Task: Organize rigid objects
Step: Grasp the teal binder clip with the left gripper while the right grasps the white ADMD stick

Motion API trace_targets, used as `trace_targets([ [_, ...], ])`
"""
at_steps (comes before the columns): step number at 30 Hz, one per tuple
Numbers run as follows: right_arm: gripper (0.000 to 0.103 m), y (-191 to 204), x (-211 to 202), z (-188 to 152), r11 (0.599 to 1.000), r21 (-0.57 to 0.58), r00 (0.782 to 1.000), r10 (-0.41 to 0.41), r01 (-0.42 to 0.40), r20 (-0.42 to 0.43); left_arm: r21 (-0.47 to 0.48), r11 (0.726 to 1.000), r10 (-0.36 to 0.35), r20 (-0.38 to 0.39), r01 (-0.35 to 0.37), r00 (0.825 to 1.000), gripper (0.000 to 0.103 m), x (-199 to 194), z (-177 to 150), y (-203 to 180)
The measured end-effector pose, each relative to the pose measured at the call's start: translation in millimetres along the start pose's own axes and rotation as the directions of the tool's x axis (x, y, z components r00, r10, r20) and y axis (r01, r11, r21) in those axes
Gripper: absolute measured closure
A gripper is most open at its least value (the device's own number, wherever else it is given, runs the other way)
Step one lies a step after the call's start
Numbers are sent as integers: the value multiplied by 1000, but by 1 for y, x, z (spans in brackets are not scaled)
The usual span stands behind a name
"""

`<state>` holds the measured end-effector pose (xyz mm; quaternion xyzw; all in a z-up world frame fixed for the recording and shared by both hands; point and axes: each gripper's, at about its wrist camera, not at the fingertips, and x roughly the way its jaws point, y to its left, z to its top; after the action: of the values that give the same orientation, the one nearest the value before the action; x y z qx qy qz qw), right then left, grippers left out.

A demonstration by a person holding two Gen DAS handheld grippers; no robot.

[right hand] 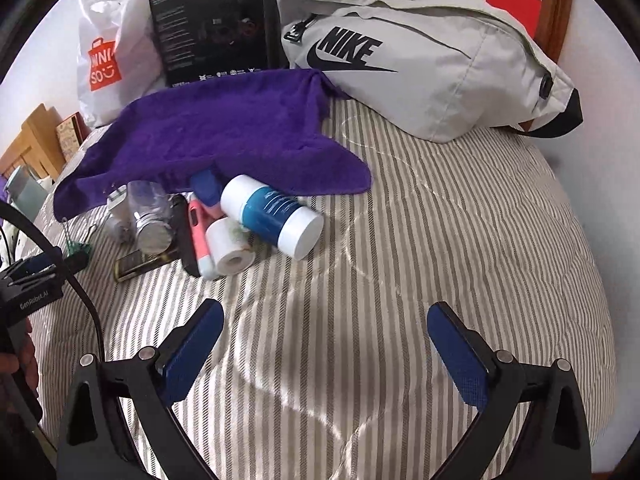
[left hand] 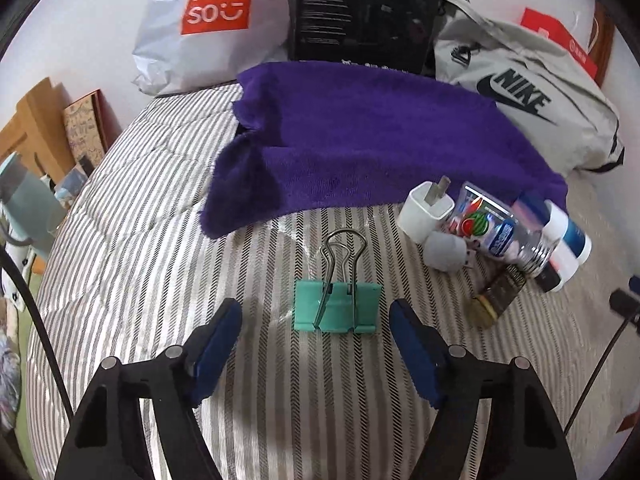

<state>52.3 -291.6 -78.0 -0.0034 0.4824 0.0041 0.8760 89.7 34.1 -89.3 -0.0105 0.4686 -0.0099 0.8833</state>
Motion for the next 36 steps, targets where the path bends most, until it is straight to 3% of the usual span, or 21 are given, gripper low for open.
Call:
trace_targets([
  [2, 2, -2, 5, 5, 1000, -6, 1000, 1, -1, -4, 17, 1000, 10, 2, -10, 1000, 37, 2, 2, -2],
  [6, 4, -6, 16, 18, 1000, -26, 1000, -1, 1, -2, 41, 999, -7, 14, 6, 1000, 63, 2, 4, -6],
  [7, 6, -7, 18, 22, 999, -32, 1000, 3, -3, 0, 47, 999, -8, 15, 8, 1000, 64, 1, 4, -8],
  [13, 13, -1, 43, 49, 990, -115, 997, 77, -78, -18, 51, 999, -6, 30, 4, 1000, 64, 1, 1, -11],
  [18, 15, 16, 60, 56, 963, -263, 998, 63, -68, -29, 53, 999, -5, 28, 4, 1000, 64, 2, 0, -12],
  [20, 25, 19, 66, 59, 950, -300, 996, 82, -88, -35, 52, 999, -9, 22, 7, 1000, 64, 2, -1, -12],
  [24, 34, 22, 73, 64, 929, -321, 983, 176, -185, -55, 49, 999, -9, 17, 8, 1000, 63, 3, 0, -13],
  [28, 62, 21, 76, 63, 910, -285, 953, 284, -302, -104, 48, 999, -10, 22, 9, 1000, 63, 3, -1, -13],
  [36, 62, 32, 69, 53, 920, -296, 965, 228, -257, -129, 56, 998, -12, 23, 11, 1000, 63, 2, -1, -14],
])
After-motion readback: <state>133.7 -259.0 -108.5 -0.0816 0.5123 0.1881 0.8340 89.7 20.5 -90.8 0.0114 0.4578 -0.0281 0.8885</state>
